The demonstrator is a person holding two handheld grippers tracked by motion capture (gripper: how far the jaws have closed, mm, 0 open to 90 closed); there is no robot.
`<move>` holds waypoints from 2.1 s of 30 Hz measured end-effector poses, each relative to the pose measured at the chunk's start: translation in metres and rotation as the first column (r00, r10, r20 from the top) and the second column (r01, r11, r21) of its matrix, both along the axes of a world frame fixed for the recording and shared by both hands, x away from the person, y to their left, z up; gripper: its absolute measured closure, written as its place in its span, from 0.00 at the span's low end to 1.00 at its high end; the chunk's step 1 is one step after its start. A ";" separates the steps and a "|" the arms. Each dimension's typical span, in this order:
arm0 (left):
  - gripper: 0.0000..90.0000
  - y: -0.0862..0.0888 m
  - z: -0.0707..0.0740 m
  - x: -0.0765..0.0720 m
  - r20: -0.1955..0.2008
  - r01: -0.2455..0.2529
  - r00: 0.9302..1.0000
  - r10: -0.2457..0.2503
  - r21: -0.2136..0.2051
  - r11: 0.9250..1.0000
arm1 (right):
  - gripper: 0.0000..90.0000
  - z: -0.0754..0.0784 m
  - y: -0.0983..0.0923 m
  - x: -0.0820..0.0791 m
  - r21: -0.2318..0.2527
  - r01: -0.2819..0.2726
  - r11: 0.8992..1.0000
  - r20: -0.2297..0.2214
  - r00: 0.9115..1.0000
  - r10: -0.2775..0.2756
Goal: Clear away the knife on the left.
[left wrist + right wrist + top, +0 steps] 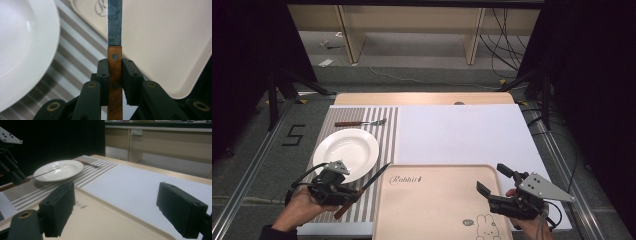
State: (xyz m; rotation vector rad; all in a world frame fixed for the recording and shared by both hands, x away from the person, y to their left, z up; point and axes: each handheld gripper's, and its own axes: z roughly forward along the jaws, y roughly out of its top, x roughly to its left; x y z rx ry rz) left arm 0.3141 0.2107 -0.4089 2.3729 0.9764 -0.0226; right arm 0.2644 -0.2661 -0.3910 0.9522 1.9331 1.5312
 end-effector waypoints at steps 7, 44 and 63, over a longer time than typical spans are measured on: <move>0.85 -0.005 0.000 0.000 0.009 -0.019 1.000 0.019 -0.052 0.998 | 0.18 0.000 0.000 0.000 0.000 -0.001 1.000 0.002 1.000 0.001; 0.85 -0.072 -0.007 -0.007 -0.009 0.027 1.000 -0.028 -0.080 0.996 | 0.18 0.000 0.001 -0.001 -0.006 0.003 1.000 0.009 1.000 -0.002; 0.85 -0.105 -0.030 -0.011 -0.105 0.067 0.992 -0.073 -0.056 0.996 | 0.18 0.000 0.001 -0.001 -0.006 -0.002 1.000 0.008 1.000 0.002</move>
